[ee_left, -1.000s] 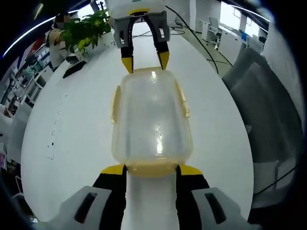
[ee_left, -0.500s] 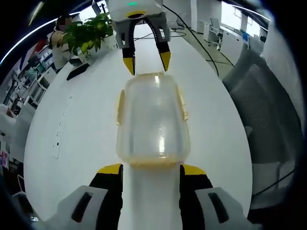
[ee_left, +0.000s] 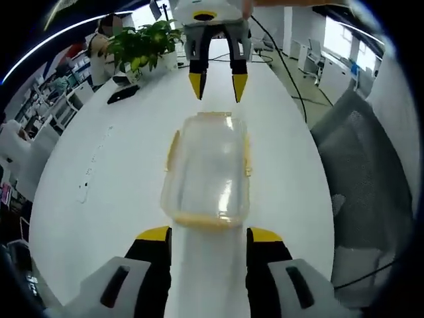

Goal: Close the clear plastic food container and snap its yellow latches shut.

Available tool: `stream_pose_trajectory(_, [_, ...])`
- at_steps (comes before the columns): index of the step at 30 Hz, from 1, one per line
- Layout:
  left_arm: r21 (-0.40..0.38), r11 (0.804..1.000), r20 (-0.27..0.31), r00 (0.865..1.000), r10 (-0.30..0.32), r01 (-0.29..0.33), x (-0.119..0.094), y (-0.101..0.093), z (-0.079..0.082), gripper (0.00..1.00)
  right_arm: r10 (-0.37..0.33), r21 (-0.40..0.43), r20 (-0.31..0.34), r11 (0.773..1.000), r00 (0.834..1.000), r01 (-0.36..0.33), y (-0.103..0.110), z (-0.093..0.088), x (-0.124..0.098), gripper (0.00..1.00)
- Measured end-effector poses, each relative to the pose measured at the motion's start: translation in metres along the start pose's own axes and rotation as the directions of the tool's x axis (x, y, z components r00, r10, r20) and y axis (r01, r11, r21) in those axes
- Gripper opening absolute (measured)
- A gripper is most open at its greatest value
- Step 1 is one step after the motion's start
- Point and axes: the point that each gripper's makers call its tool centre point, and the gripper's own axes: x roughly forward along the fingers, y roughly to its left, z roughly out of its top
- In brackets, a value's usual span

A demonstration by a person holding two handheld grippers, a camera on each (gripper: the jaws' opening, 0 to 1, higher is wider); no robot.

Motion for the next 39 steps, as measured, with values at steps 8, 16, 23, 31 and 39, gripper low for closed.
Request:
stream_pose_trajectory(8, [-0.167, 0.983, -0.009, 0.997, 0.082, -0.082, 0.001, 0.004, 0.0, 0.31, -0.018, 0.055, 0.035, 0.998, 0.999, 0.016, 0.007, 0.003, 0.0, 0.28])
stream_pose_trajectory(16, [-0.337, 0.929, -0.009, 0.988, 0.157, -0.151, 0.001, 0.009, -0.001, 0.29, -0.107, 0.191, 0.109, 0.978, 0.988, 0.085, 0.0, 0.003, 0.0, 0.27])
stream_pose_trajectory(23, [-0.447, 0.873, -0.015, 0.977, 0.212, -0.196, 0.007, 0.009, -0.003, 0.27, -0.176, 0.33, 0.169, 0.937, 0.97, 0.112, -0.002, 0.003, 0.003, 0.26])
stream_pose_trajectory(31, [-0.571, 0.785, -0.02, 0.96, 0.278, -0.239, 0.011, 0.012, -0.002, 0.25, -0.286, 0.56, 0.226, 0.82, 0.931, 0.116, -0.01, 0.0, 0.004, 0.23])
stream_pose_trajectory(39, [-0.674, 0.7, -0.046, 0.96, 0.277, -0.235, 0.016, 0.019, -0.008, 0.21, -0.31, 0.668, 0.259, 0.742, 0.915, 0.062, -0.016, 0.004, 0.014, 0.23])
